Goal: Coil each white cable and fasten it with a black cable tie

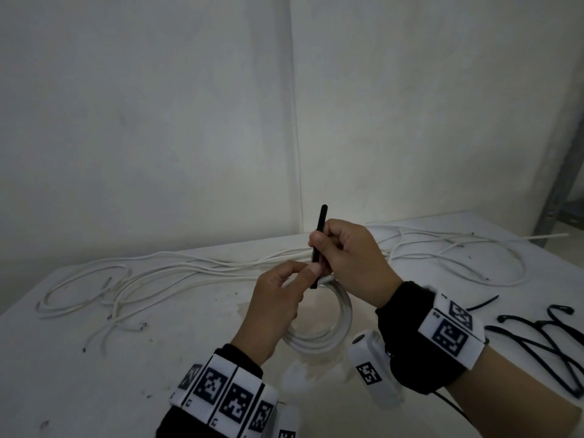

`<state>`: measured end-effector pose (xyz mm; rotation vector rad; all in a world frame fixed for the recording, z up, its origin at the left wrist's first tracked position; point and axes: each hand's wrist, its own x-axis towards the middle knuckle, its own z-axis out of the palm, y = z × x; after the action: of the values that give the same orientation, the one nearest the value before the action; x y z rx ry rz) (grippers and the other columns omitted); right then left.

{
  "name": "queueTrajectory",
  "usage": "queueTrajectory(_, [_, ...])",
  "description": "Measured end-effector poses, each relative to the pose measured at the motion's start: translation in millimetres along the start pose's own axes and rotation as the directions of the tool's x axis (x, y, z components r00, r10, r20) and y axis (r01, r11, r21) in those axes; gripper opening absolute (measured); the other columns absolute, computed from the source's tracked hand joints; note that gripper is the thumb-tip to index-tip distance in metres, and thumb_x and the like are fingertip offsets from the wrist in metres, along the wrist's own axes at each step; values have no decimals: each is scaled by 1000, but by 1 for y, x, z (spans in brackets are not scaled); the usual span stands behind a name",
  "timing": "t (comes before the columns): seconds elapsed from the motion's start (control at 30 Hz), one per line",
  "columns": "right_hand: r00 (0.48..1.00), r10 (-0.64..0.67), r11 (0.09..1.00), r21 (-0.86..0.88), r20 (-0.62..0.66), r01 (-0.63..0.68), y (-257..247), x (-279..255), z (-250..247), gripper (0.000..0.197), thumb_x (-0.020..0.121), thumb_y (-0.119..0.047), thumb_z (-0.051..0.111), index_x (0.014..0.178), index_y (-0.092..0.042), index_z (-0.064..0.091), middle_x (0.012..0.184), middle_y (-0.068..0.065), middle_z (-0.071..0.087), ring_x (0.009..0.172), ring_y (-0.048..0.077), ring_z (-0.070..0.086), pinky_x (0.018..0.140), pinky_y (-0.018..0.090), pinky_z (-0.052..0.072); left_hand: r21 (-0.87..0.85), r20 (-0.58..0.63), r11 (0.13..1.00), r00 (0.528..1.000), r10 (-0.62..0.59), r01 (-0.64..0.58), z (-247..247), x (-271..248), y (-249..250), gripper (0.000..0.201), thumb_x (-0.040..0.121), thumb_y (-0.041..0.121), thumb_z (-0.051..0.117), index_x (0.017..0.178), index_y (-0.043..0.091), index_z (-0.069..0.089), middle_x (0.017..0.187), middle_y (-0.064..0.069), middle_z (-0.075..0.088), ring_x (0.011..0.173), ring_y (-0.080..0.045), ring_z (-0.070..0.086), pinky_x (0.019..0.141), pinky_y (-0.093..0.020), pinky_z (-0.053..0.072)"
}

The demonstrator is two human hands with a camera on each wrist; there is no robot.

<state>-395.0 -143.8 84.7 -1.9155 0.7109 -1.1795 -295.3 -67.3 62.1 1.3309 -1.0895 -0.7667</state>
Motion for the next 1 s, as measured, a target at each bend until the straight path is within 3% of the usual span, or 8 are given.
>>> queueTrajectory(0.2, [997,48,998,-45,-60,-51,0,4,2,31,90,-14,56,59,-12,53,43,-9,51,44,13,48,54,33,44,45,27,997,997,65,-67,2,-3,3,21,91,15,55,72,18,63,41,20,52,42,6,47,44,-4,32])
queueTrajectory(0.37, [998,37,999,5,-59,-37,-1,4,8,28,90,-13,56,70,7,57,49,7,49,48,17,46,53,31,42,111,11,989,996,93,-94,-5,-3,3,20,90,19,56,72,20,64,45,21,54,44,7,48,45,-5,32])
queueTrajectory(0.47, [1000,7,998,55,17,-8,0,2,10,27,91,-13,54,76,9,57,55,6,53,49,11,49,53,23,43,104,-24,994,999,37,-34,-12,-4,1,18,89,22,58,75,16,66,40,19,50,39,3,44,42,-8,31])
queueTrajectory(0.53, [994,17,999,38,109,-21,3,0,11,26,93,-19,50,81,2,59,65,1,58,60,9,52,62,20,43,88,-57,996,998,-16,21,-18,-4,-2,20,88,25,59,73,13,66,37,15,44,35,-2,37,39,-13,29])
queueTrajectory(0.63, [944,110,991,41,312,-129,10,-8,16,48,90,-43,38,94,-1,60,80,6,63,71,12,58,71,25,46,31,-124,998,991,-54,58,-31,0,-1,20,87,26,60,77,10,66,37,13,38,35,-3,31,38,-16,27])
queueTrajectory(0.7, [910,130,986,42,393,-160,11,-15,21,45,91,-45,31,85,-12,61,77,6,64,66,11,60,64,19,47,4,-161,998,985,-64,65,-38,3,0,18,87,27,60,82,10,63,40,12,37,36,-3,30,39,-17,27])
queueTrajectory(0.8, [908,123,975,122,401,-186,8,-18,27,40,97,-34,29,72,-18,54,66,1,55,54,4,56,56,14,45,-28,-178,997,981,-75,71,-44,3,-2,20,87,30,59,77,12,60,42,10,34,38,-5,28,41,-19,26])
queueTrajectory(1.0, [913,122,965,171,390,-202,3,-19,36,40,100,-30,26,70,-14,48,65,0,45,48,-2,47,51,7,38,-80,-162,995,984,-71,58,-54,1,-6,25,86,35,58,78,11,59,42,11,34,39,-6,30,43,-19,30])
